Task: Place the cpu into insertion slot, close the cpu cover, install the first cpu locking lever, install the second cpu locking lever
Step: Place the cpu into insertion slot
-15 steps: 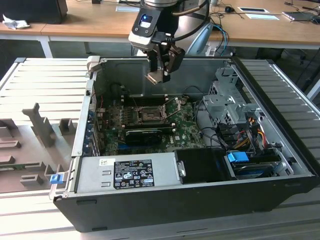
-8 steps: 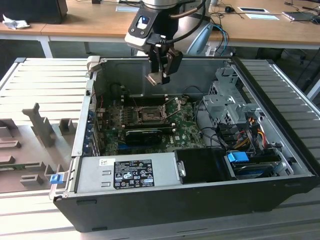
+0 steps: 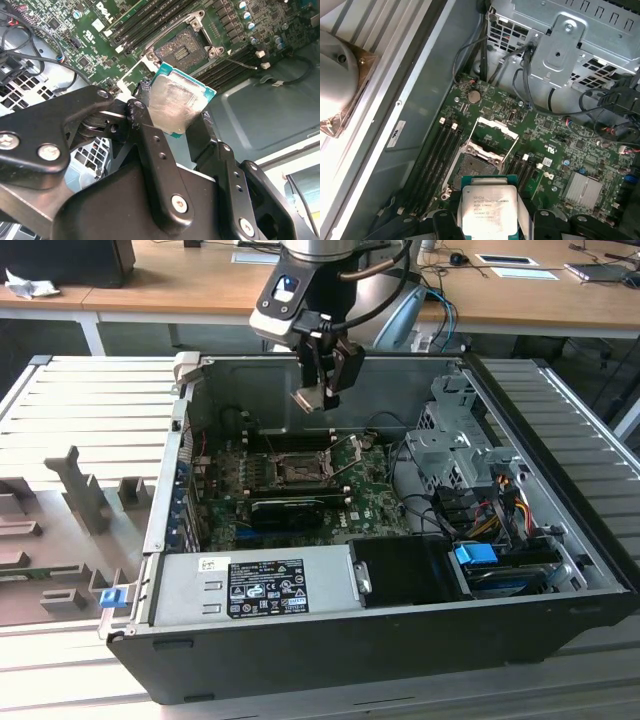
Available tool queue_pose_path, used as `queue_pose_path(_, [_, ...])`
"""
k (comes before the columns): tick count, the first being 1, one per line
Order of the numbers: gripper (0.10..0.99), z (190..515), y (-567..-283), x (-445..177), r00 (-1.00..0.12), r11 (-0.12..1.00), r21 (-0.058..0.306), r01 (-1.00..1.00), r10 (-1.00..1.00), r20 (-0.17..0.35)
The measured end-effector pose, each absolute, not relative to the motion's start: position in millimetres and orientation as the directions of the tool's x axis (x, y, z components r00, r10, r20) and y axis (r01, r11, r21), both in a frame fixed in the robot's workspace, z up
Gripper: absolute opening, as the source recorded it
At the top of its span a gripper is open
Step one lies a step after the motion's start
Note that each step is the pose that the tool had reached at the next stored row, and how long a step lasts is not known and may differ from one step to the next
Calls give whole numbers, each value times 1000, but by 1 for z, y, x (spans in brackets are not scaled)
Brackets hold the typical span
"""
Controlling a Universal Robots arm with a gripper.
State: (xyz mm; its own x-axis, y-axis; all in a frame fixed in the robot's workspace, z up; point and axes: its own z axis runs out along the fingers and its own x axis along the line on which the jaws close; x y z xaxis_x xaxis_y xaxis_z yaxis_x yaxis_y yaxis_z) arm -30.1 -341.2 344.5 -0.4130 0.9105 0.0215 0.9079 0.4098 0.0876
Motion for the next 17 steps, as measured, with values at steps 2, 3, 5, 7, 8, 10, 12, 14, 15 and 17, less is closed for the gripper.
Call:
queue_pose_path(2, [533, 344, -341, -30, -413, 410, 88, 908, 911, 22])
queue_pose_path(3, [533, 344, -341, -30, -413, 409, 88, 908, 911, 22])
queue_pose_path(5, [533, 343, -341, -30, -412, 409, 88, 908, 911, 22])
queue_pose_path(7, [533, 343, -341, -30, -412, 409, 88, 908, 911, 22])
queue_pose_path(8, [533, 342, -341, -30, -412, 409, 88, 908, 911, 22])
queue_pose_path(10, [533, 342, -341, -30, -412, 409, 88, 908, 911, 22])
queue_pose_path(12, [533, 342, -341, -30, -412, 409, 88, 908, 911, 22])
queue_pose_path(14, [533, 342, -341, -30, -412, 408, 88, 909, 911, 23])
queue_pose_path(15, [533, 342, -341, -30, -412, 408, 88, 909, 911, 23])
queue_pose_path(17, [533, 341, -341, -30, -411, 408, 89, 909, 911, 25])
